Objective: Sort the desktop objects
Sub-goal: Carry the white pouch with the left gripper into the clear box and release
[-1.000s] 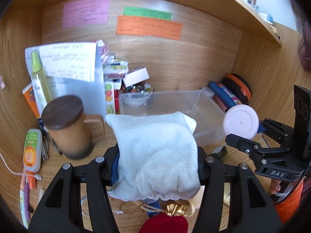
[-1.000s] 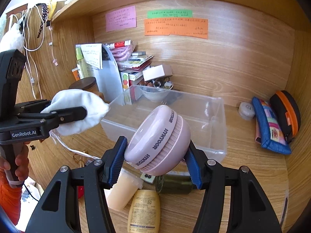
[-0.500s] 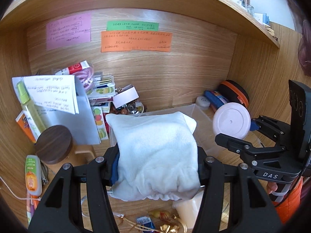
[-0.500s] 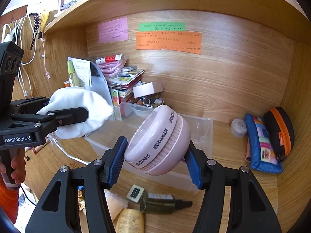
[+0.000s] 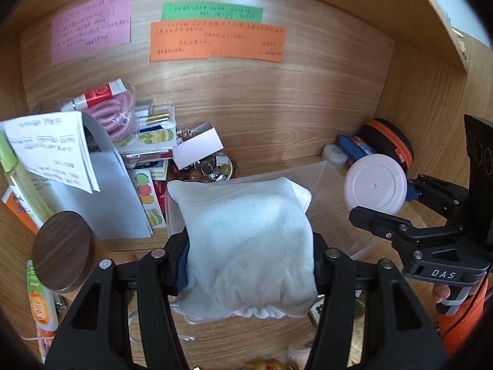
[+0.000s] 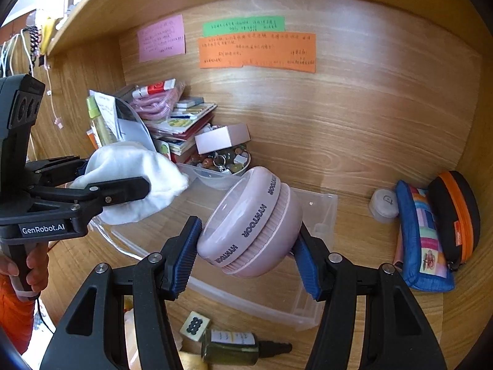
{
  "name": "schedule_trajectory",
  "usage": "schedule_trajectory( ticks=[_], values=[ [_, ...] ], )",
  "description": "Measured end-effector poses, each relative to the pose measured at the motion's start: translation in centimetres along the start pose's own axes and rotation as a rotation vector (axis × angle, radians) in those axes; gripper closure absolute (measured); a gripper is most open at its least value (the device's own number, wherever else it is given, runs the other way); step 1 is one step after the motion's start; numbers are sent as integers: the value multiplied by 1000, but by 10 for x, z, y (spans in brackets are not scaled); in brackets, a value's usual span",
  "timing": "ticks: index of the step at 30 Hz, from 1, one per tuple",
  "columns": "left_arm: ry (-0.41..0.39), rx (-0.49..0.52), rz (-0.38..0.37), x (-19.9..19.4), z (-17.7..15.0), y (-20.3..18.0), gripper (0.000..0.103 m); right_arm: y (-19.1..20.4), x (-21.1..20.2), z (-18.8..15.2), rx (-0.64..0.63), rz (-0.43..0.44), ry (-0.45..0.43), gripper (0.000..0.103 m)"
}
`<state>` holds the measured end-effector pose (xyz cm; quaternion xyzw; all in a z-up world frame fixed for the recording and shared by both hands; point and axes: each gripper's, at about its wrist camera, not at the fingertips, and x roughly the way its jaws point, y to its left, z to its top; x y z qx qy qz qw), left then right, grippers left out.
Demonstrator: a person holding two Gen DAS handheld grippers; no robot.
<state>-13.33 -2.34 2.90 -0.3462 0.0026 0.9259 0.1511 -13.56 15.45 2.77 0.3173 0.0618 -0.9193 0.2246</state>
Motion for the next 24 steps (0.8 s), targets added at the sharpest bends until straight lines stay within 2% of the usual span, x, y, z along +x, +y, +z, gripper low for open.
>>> schedule_trajectory(
  ticks=[24],
  values=[
    [143, 21, 2, 72, -6, 17, 47, -11, 90, 2, -56, 16, 223, 49]
  ],
)
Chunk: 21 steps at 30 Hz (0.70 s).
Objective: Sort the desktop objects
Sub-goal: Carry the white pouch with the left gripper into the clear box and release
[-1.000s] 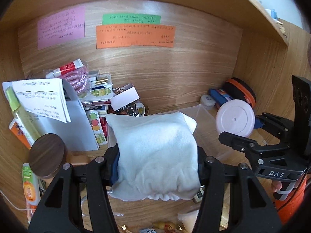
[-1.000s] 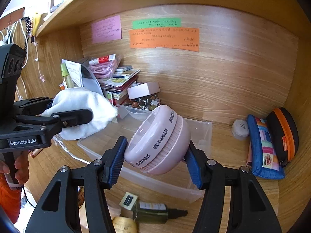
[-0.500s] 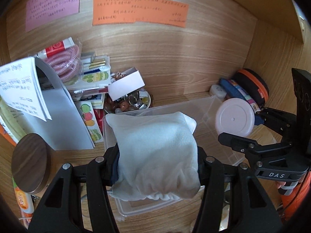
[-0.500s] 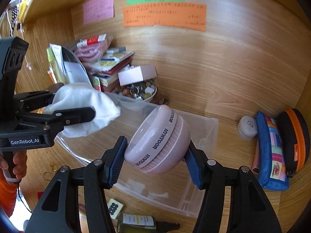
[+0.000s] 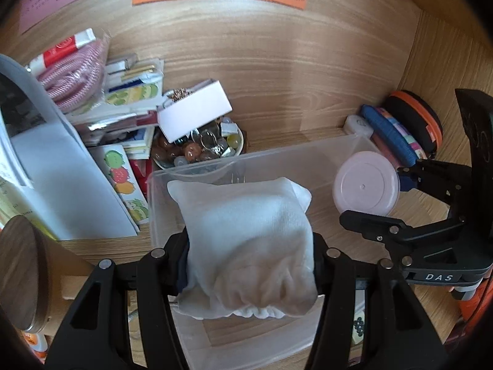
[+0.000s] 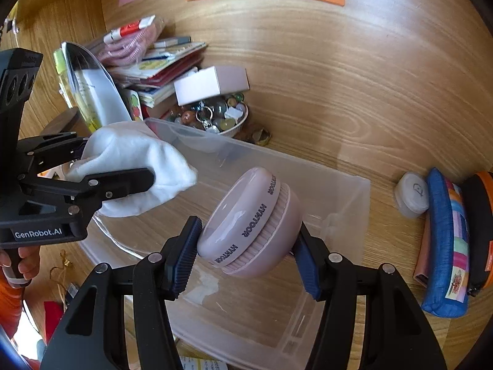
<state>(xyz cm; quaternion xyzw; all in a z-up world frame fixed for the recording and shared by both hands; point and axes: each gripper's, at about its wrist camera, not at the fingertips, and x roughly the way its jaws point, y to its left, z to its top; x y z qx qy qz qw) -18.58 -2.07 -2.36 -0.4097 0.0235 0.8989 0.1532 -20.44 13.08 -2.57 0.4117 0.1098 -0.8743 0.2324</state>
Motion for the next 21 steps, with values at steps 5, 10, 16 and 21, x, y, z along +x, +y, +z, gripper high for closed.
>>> schedule_trajectory(
  ticks=[5, 10, 16, 21],
  values=[
    [44, 37, 21, 13, -3, -7, 47, 1, 12, 0, -26, -11, 50, 49],
    [60, 43, 26, 22, -4, -9, 47, 1, 19, -1, -42, -10, 88, 49],
    [69, 55, 39, 28, -6, -13, 47, 2, 28, -2, -60, -11, 122, 49],
    [69, 63, 46, 29, -6, -13, 46, 7, 30, -1, -80, -12, 133, 49]
  ],
)
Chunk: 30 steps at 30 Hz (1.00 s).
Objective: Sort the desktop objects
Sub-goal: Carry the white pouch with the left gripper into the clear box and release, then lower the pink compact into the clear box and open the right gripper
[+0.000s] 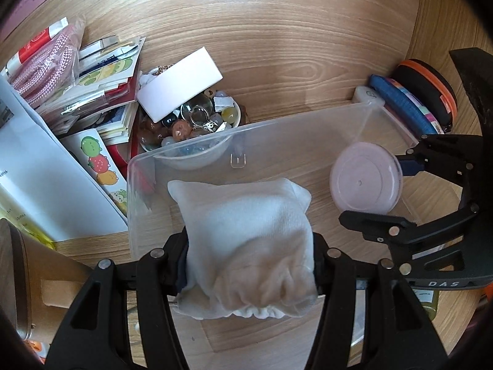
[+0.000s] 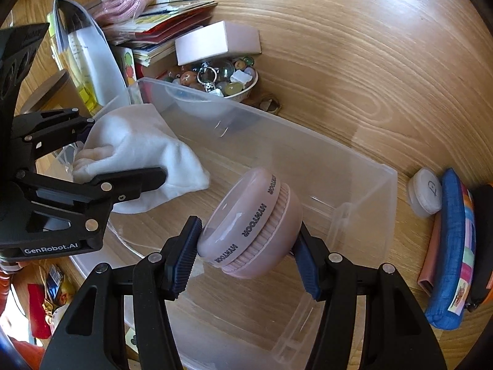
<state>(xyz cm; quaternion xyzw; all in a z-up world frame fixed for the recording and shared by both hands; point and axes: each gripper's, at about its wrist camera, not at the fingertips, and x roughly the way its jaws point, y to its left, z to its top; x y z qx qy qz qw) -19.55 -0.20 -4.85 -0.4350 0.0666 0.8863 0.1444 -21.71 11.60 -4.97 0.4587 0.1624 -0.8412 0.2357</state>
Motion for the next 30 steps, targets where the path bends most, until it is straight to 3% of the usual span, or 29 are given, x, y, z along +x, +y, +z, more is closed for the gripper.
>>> schedule_trajectory(
  ticks=[13, 18, 21, 24, 27, 30],
  values=[
    [-24, 21, 27, -4, 3, 3, 46, 5, -4, 1, -23, -24, 8, 48],
    [-48, 24, 52, -17, 3, 1, 39, 11, -25, -1, -41, -57, -42, 33],
    [-75, 33, 81, -30, 1, -2, 28, 16, -36, 2, -53, -84, -70, 32],
    [-104, 43, 101, -46, -3, -3, 26, 16, -39, 6, -45, -83, -92, 30],
    [-127, 48, 122, -61, -6, -5, 15, 15, -48, -9, -38, -85, -114, 28],
    [-159, 52, 141, -76, -8, -9, 11, 13, -68, -19, -25, -74, -138, 26]
  ],
)
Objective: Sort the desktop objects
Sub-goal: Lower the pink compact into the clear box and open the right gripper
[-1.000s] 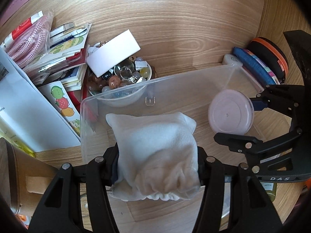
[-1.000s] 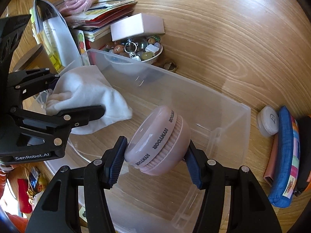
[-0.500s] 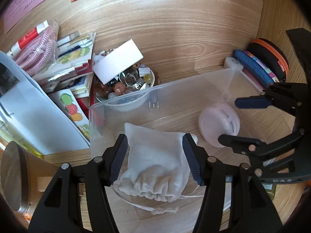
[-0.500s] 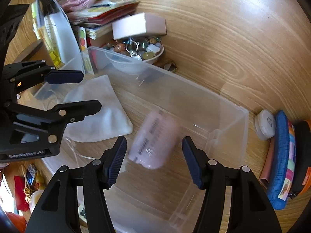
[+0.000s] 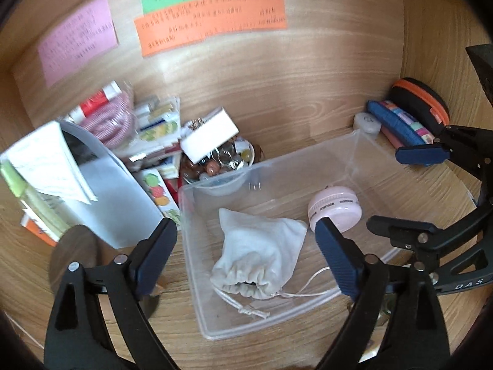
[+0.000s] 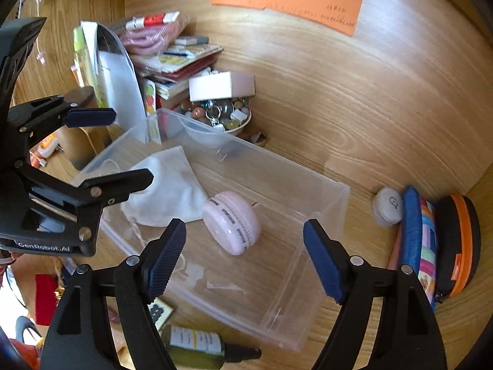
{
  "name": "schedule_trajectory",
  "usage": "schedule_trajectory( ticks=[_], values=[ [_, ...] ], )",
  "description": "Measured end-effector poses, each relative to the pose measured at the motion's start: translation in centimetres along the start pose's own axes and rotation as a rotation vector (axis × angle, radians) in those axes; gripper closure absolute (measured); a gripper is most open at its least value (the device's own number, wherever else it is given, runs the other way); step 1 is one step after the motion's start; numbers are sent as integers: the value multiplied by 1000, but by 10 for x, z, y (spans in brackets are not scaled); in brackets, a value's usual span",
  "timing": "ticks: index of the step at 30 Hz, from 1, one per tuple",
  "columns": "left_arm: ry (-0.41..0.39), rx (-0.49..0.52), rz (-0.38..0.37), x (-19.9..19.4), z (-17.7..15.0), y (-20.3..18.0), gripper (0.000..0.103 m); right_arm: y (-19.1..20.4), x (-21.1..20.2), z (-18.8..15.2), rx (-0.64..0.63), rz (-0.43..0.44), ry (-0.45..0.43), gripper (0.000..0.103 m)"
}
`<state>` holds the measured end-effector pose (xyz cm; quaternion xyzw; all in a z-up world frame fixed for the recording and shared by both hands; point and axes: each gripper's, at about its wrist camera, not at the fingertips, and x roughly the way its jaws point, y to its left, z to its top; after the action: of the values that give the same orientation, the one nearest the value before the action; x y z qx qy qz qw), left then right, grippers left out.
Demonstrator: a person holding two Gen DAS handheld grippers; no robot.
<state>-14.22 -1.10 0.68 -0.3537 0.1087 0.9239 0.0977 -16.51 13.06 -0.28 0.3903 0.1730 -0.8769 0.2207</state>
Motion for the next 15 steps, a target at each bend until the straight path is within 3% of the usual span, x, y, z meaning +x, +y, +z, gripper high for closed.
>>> schedule_trajectory(
  ticks=[15],
  values=[
    [-78, -38, 20, -66, -12, -3, 4, 8, -79, -20, 57, -19, -155, 19]
  ],
)
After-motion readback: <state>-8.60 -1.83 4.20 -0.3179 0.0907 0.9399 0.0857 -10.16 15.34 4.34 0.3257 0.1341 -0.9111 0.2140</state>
